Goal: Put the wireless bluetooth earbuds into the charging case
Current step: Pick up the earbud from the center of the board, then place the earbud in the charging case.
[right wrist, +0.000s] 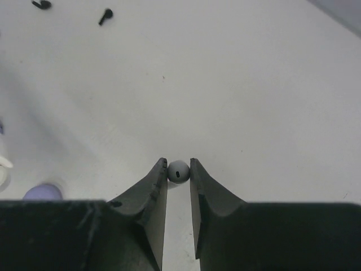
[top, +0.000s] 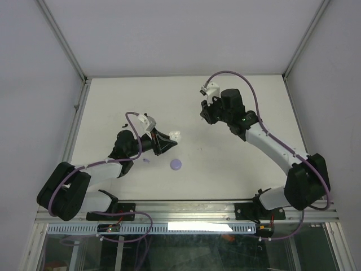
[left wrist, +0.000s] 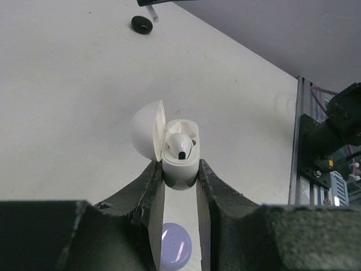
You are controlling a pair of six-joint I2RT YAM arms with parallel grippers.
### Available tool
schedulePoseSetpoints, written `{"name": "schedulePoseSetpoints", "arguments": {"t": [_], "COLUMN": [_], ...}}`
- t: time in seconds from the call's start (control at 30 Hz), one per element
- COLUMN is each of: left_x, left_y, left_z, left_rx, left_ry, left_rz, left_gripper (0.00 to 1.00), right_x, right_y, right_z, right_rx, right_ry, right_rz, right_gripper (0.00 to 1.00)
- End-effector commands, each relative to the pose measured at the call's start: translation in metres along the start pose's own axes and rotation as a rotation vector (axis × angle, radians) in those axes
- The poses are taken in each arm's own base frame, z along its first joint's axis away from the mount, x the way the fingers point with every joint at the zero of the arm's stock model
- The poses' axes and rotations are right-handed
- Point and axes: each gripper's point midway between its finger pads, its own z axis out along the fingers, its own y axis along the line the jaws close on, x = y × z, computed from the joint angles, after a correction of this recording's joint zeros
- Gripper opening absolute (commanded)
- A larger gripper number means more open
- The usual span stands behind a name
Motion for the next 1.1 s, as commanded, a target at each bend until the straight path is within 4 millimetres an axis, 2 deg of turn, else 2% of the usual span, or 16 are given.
{"name": "schedulePoseSetpoints", "arguments": {"t": [0.0, 0.3, 0.63, 0.87, 1.07], "left_x": [-0.037, -0.05, -0.067, -0.071, -0.076], "left_y": [-0.021, -0.045, -0.076, -0.094, -0.101], "left_z": [0.0, -0.002, -0.008, -0.003, -0.003], "left_rx": [0.089, 0.193, 0.333, 0.389, 0.383], "left_ry": [-0.092, -0.116, -0.152, -0.142, -0.159], "left_rz": [0.078, 0.102, 0.272, 0.283, 0.261], "left_gripper": [0.0, 0.0, 0.0, 0.0, 0.0], "right_x": [-0.056, -0.075, -0.083, -0.093, -0.093], "right_y": [0.023, 0.076, 0.137, 0.158, 0.165], "right_z": [-0.036, -0.074, -0.112, -0.136, -0.14], "right_rx": [-0.049, -0.149, -0.244, -0.243, -0.216], "right_ry": [-0.238, -0.395, -0.593, -0.717, -0.745], "right_rz": [-0.109, -0.249, -0.481, -0.565, -0.61], "right_gripper": [0.22, 0.23, 0.23, 0.23, 0.23]}}
